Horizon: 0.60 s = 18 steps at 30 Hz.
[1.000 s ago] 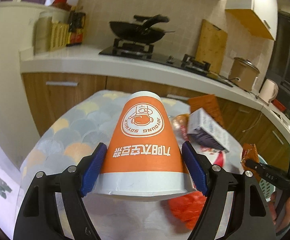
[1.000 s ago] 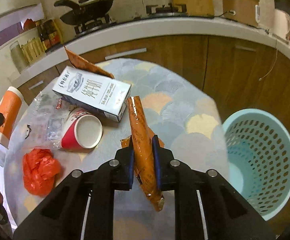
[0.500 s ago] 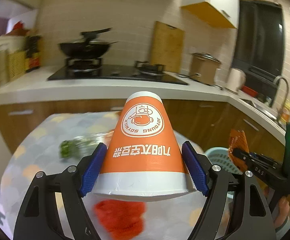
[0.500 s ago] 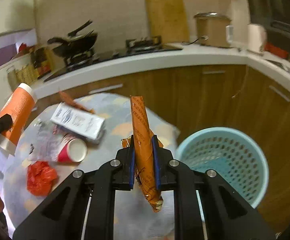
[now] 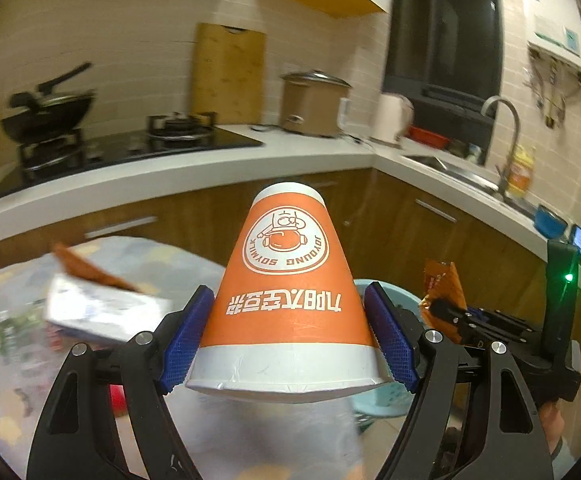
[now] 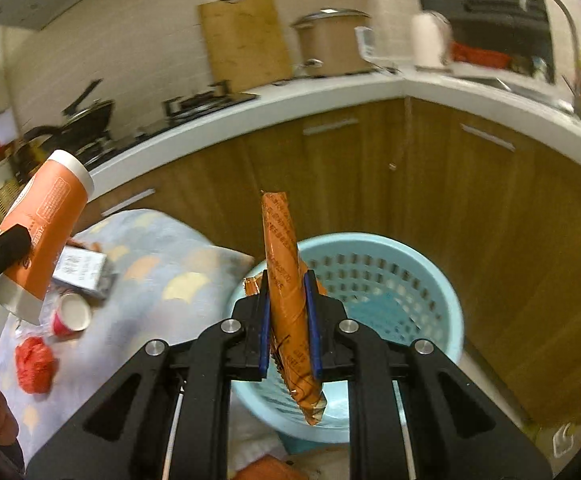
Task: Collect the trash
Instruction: 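Carry both items over the blue basket and open both tools to drop them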
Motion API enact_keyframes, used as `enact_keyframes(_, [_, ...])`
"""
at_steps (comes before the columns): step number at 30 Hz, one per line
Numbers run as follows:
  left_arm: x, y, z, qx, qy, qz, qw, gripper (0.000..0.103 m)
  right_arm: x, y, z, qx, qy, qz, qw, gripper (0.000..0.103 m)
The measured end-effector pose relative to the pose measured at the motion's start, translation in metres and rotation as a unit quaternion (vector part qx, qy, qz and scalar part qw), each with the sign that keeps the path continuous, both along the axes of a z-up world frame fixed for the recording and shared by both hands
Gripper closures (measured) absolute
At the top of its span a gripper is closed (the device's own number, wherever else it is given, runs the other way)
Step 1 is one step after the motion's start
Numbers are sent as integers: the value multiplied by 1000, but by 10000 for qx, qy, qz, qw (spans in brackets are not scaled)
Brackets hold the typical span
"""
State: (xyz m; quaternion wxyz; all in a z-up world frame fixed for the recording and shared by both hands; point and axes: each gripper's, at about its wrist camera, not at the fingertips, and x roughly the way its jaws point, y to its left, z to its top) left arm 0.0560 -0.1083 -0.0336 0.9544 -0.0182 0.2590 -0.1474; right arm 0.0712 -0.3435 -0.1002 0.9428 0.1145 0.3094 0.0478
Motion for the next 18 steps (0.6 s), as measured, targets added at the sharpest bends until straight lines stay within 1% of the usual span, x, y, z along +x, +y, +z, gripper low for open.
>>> enact_keyframes(5, [26, -40, -19, 74, 222, -312, 9992, 28, 6, -33, -22, 135, 225, -298, 9992, 90])
enact_keyframes(8, [41, -63, -34, 136, 389, -470, 9980, 28, 10, -43, -33, 177, 334, -385, 9985, 90])
enact_keyframes(13, [57, -87, -51, 226, 566, -660, 9960, 28, 16, -54, -50, 240, 533, -481, 9971, 90])
enact_keyframes(18, [65, -100, -64, 319, 694, -754, 9942, 28, 22, -59, -65, 308, 706, -518, 9957, 90])
